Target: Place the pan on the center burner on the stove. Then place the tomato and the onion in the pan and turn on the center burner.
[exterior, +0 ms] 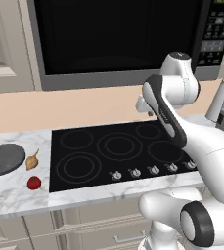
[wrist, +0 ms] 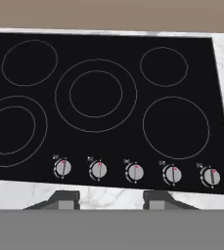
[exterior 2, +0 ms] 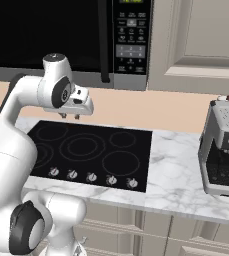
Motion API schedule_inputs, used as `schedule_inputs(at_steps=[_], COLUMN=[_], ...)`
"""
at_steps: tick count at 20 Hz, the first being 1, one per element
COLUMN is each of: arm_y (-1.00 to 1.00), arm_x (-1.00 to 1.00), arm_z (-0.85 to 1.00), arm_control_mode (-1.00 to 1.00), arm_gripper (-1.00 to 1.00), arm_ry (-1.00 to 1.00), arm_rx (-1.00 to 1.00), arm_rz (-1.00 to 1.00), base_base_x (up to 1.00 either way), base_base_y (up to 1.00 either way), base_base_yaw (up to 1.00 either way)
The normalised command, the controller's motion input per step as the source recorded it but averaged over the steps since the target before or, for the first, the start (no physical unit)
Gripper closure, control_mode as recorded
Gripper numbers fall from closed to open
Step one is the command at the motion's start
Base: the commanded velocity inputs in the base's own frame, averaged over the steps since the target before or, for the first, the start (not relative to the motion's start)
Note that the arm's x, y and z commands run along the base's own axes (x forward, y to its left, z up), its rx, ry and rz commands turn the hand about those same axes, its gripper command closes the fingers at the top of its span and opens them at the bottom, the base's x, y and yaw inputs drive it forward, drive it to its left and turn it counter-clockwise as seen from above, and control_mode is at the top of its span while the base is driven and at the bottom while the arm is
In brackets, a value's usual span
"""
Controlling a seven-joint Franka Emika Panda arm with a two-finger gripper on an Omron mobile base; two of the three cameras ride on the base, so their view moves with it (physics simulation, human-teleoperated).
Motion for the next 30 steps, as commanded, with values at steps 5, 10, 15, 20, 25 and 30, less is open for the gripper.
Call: schedule_inputs(at_steps=[5,10,15,20,25,30], arm_y=[0.01,0.18,0.26,0.33,0.39,0.42], arm_x=[0.01,0.00,0.00,0.00,0.00,0.00], arm_z=[0.00,0.00,0.00,-0.01,-0.04,-0.03], arm_control_mode=[-1.00,-1.00,-1.00,-1.00,-1.00,-1.00], arm_gripper=[-1.00,-1.00,-1.00,-1.00,-1.00,-1.00], arm_ry=[0.00,0.00,0.00,0.00,-0.02,-0.04], arm_rx=[0.00,0.01,0.05,0.09,0.05,0.01], arm_rz=[0.00,0.00,0.03,0.07,0.09,0.05], base_base_x=[0.00,0.00,0.00,0.00,0.00,0.00], base_base_y=[0.00,0.00,0.00,0.00,0.00,0.00], base_base_yaw=[0.00,0.00,0.00,0.00,0.00,0.00])
